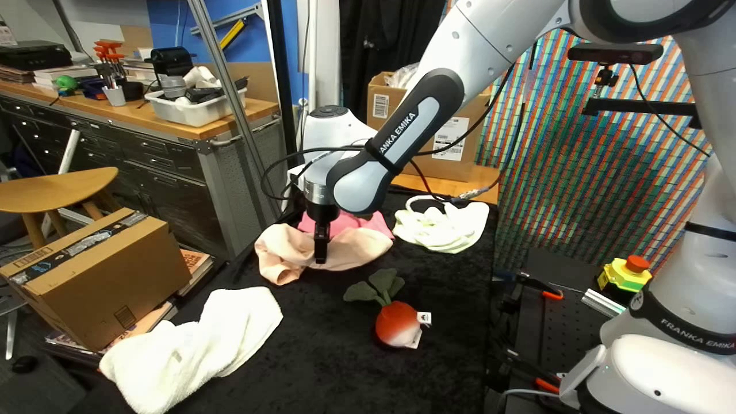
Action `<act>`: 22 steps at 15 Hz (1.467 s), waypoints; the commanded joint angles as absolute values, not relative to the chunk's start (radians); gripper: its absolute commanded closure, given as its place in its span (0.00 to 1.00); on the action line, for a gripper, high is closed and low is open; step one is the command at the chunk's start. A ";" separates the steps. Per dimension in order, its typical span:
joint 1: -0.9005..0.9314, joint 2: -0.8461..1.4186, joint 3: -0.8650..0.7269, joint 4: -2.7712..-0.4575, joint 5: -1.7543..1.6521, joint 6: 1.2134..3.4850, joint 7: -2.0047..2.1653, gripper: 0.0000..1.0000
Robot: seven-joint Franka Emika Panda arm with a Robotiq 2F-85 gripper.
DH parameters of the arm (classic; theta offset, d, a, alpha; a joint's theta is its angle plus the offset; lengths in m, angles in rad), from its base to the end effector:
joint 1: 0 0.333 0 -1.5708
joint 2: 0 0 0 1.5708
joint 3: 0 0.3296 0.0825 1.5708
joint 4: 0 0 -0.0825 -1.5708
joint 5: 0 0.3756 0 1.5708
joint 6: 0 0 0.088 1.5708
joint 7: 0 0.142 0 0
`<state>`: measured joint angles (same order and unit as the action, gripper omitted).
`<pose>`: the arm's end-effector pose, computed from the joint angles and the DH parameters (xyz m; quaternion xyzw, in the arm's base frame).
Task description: Put the rope, clothes and the stuffed object on top of each other
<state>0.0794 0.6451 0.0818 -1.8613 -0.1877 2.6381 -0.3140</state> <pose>0.6511 0.1049 0.1654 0.9507 0.3013 0.0658 0.0318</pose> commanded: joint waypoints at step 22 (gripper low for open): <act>-0.049 0.332 0.171 -2.040 -0.023 2.520 -0.370 0.97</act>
